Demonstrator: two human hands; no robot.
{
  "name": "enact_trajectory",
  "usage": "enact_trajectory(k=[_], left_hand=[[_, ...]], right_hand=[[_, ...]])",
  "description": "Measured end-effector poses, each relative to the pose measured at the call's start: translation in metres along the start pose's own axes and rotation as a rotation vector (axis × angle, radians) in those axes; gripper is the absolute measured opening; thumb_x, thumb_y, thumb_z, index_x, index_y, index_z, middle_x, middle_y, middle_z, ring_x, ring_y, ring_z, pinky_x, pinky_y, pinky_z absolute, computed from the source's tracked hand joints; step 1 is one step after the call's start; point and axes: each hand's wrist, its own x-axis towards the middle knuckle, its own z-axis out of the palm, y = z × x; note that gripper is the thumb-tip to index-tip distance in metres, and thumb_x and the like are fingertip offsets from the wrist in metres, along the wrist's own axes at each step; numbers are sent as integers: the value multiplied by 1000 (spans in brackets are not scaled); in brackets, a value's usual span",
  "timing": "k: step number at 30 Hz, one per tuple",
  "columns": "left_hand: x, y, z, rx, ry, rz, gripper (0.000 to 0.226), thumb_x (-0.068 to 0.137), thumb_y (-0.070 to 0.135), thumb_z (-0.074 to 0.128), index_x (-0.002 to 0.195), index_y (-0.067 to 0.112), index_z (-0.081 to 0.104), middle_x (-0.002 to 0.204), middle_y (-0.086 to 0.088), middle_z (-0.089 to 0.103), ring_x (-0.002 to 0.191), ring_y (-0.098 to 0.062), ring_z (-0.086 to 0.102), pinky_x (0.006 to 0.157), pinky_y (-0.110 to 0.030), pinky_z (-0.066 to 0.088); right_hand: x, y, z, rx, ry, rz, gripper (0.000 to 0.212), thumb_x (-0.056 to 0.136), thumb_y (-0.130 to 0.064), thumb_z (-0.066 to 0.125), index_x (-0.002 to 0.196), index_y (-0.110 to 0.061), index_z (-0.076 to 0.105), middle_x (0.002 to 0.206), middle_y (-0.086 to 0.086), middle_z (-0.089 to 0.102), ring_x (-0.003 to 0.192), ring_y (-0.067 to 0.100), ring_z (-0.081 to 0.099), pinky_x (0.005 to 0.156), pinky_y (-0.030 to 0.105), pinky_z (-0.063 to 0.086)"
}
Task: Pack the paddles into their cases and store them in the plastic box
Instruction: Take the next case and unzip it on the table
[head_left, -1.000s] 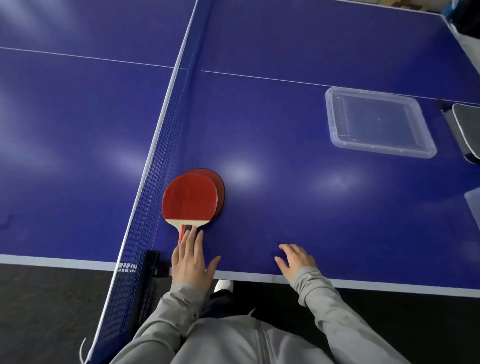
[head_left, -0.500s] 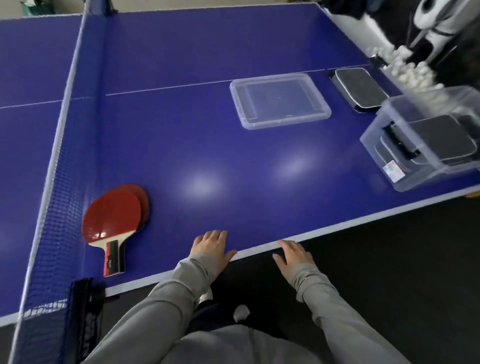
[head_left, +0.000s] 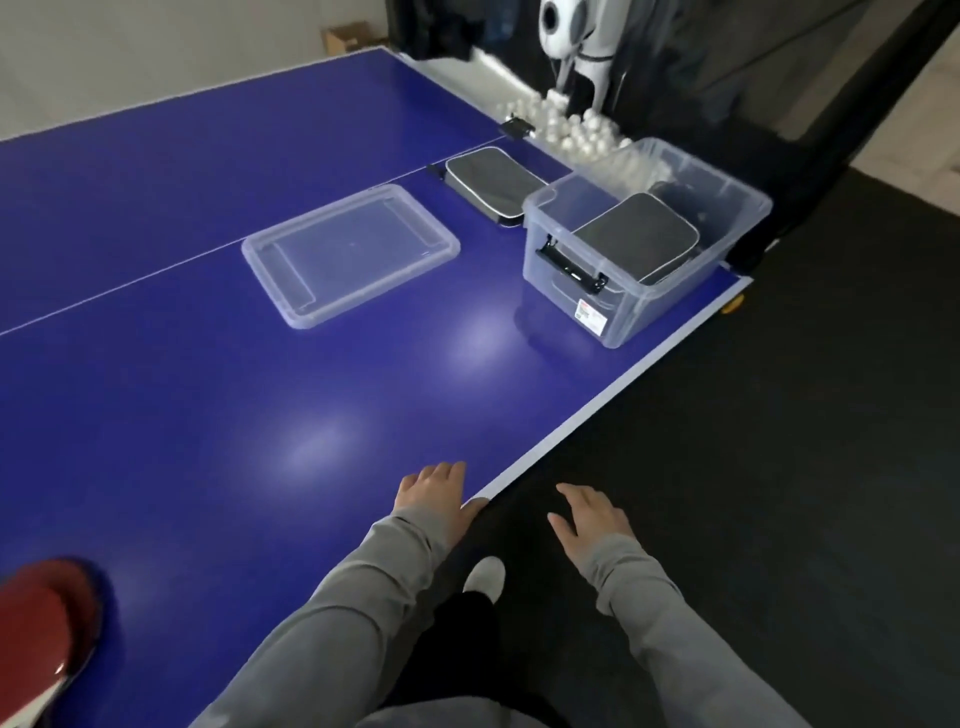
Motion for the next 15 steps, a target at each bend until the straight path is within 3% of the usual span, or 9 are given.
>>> enact_trajectory(k=[15], left_hand=[[195, 67, -103, -55, 159, 102, 60, 94, 54, 35, 141, 17, 32, 145, -1, 38, 134, -20, 34, 108, -36, 26]], right_hand=[[131, 84, -130, 51, 146, 222, 49, 95, -38, 42, 140, -23, 31, 142, -2, 40, 131, 16, 37, 107, 35, 34]])
